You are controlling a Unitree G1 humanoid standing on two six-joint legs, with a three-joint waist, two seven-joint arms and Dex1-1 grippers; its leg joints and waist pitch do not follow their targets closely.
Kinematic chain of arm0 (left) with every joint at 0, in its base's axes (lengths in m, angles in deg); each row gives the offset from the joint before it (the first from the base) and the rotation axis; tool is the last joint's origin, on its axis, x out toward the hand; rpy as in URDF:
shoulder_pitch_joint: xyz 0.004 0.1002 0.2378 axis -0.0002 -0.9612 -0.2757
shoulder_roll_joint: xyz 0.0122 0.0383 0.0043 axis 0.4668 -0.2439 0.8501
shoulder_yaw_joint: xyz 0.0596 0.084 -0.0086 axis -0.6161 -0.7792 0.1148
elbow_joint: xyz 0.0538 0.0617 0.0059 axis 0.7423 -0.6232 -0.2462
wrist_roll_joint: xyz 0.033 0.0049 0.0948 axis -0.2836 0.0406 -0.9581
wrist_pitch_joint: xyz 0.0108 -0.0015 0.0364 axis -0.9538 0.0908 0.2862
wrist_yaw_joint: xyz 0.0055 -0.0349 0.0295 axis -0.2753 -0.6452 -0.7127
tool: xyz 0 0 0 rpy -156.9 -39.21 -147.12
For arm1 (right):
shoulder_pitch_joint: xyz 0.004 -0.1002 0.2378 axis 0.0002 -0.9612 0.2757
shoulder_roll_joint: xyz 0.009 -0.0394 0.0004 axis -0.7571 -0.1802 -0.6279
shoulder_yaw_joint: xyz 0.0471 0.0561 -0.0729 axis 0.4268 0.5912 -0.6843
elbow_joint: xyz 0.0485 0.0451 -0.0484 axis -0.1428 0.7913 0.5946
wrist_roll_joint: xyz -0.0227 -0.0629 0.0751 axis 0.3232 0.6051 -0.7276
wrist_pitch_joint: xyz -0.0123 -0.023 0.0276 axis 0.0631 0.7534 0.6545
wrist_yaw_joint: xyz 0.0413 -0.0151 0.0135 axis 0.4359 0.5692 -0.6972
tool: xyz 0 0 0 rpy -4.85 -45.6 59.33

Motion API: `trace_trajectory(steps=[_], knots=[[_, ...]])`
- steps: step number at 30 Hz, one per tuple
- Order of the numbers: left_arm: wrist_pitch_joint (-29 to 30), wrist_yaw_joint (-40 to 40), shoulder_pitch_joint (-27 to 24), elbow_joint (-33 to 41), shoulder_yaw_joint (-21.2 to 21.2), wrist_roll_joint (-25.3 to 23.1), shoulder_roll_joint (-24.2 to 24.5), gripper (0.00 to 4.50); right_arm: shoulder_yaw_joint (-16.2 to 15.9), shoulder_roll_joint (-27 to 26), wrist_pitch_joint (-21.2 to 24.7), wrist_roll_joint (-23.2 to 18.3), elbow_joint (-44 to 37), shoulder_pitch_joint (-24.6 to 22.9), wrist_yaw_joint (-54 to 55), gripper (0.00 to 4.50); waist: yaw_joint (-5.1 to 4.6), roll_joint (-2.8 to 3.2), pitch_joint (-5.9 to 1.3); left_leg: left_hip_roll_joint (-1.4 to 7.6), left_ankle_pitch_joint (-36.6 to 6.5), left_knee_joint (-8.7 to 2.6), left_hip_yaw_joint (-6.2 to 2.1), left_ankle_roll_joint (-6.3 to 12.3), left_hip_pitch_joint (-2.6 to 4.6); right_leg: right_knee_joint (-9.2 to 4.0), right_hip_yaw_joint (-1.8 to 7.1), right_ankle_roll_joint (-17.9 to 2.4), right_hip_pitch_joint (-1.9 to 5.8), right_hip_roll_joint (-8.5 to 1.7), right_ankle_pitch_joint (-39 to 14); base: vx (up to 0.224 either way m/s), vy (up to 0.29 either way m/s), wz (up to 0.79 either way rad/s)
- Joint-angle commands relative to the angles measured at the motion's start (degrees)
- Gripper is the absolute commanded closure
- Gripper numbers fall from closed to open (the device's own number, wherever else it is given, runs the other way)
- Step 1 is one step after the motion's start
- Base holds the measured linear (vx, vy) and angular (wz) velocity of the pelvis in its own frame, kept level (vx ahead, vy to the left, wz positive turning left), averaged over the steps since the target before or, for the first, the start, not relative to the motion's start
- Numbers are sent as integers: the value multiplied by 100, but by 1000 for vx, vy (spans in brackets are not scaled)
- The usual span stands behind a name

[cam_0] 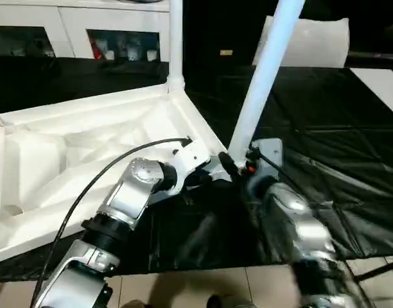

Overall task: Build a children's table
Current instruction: Rotate leg to tighten

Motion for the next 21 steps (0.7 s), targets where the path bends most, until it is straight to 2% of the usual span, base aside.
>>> trace_trajectory(steps=[1, 5, 8, 10, 11, 13, 21], knots=[[-506, -287, -88, 79, 20, 283, 83, 450, -379, 186, -108, -236, -217, -97, -862, 55, 31, -21, -338, 300, -628, -373, -80, 548, -26, -402, 299, -1214, 325, -494, -1100, 0, 0, 0], [-1005, -853, -102, -122, -72, 371, 460, 450, -321, 813, -289, -322, -217, -60, -1639, 20, 32, -14, -336, 307, -734, -371, -77, 514, -9, -430, 300, -1139, 307, -493, -1462, 0, 0, 0], [-1251, -1290, -92, -223, -97, 497, 618, 450, -337, 1184, -399, -366, -156, 0, -2109, 4, 44, -10, -344, 327, -660, -369, -79, 511, 8, -402, 292, -1219, 297, -485, -1280, 0, 0, 0], [-1480, -1815, -61, -335, -195, 610, 802, 450, -451, 1606, -533, -476, -87, 64, -2838, 4, 60, -17, -351, 324, -600, -353, -68, 585, 25, -369, 293, -1336, 301, -476, -990, 0, 0, 0], [-1502, -1862, -55, -348, -204, 616, 820, 450, -464, 1644, -541, -487, -83, 69, -2911, 4, 71, -6, -351, 326, -625, -350, -63, 605, 35, -367, 294, -1358, 294, -482, -981, 0, 0, 0], [-1611, -2063, -24, -431, -255, 633, 897, 450, -540, 1804, -591, -545, -61, 91, -3242, 4, 91, -29, -353, 321, -619, -348, -62, 636, 23, -360, 290, -1389, 306, -486, -992, 0, 0, 0], [-1910, -2917, 101, -652, -483, 741, 1120, 450, -690, 2214, -643, -765, 199, 304, -4185, 4, 208, -30, -369, 340, -532, -339, -51, 622, 61, -342, 289, -1446, 292, -496, -1021, 0, 0, 0]])
